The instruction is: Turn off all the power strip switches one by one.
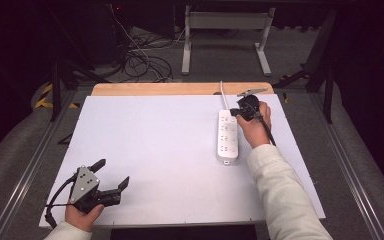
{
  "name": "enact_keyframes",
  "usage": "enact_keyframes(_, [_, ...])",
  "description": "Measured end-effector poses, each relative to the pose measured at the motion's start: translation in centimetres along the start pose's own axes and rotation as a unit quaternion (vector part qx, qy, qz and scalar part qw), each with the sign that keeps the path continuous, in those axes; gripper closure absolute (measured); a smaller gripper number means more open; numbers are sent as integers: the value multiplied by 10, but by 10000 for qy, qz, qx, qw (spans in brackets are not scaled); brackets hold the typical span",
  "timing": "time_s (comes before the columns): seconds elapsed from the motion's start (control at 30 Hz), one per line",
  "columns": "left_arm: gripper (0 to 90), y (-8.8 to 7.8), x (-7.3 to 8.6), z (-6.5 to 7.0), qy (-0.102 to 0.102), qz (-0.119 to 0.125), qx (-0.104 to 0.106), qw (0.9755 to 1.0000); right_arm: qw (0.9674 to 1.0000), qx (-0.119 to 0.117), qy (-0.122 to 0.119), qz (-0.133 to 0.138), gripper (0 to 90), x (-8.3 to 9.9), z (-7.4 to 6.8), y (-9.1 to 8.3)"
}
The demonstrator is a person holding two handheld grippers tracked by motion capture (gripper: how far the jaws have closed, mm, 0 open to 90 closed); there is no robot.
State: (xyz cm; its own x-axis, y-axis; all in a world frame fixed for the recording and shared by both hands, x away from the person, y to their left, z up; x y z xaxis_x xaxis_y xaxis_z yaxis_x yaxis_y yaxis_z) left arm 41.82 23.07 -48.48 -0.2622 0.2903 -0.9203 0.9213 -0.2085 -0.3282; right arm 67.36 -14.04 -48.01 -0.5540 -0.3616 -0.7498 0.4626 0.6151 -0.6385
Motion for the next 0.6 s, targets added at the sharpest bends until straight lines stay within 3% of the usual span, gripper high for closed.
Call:
enact_keyframes(0.17, [101, -1, 0, 1, 6, 9, 0, 10000, 9999, -94, -71, 8, 900, -1, -8, -14])
enact_keyframes(0.3, [101, -2, 0, 1, 1, 10, -19, 10000, 9995, -219, -133, 193, 900, -6, -17, -25])
enact_keyframes(0.4, [101, -1, -1, 0, 27, 15, -38, 10000, 9986, -277, -320, 328, 900, -11, -28, -33])
enact_keyframes(0.47, [101, -1, 0, 0, 4, 13, -29, 10000, 9979, -358, -378, 390, 818, -13, -35, -38])
enact_keyframes(0.6, [100, -2, -1, 0, -26, 14, -19, 10000, 9955, -537, -497, 596, 758, -17, -50, -51])
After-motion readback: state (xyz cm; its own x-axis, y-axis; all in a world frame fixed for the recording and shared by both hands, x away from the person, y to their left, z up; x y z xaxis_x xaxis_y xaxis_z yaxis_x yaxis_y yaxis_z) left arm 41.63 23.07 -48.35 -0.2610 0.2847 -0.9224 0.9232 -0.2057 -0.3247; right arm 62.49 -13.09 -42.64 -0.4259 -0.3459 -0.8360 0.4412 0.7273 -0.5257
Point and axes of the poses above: each handheld gripper's, and its own axes: y roughly forward along the jaws, x roughly out of its underside, z roughly to its right, the point moved 9 cm from there along y, roughly forward along the jaws, and after that the axes turned 15 degrees about -x, right-handed, at the moved point
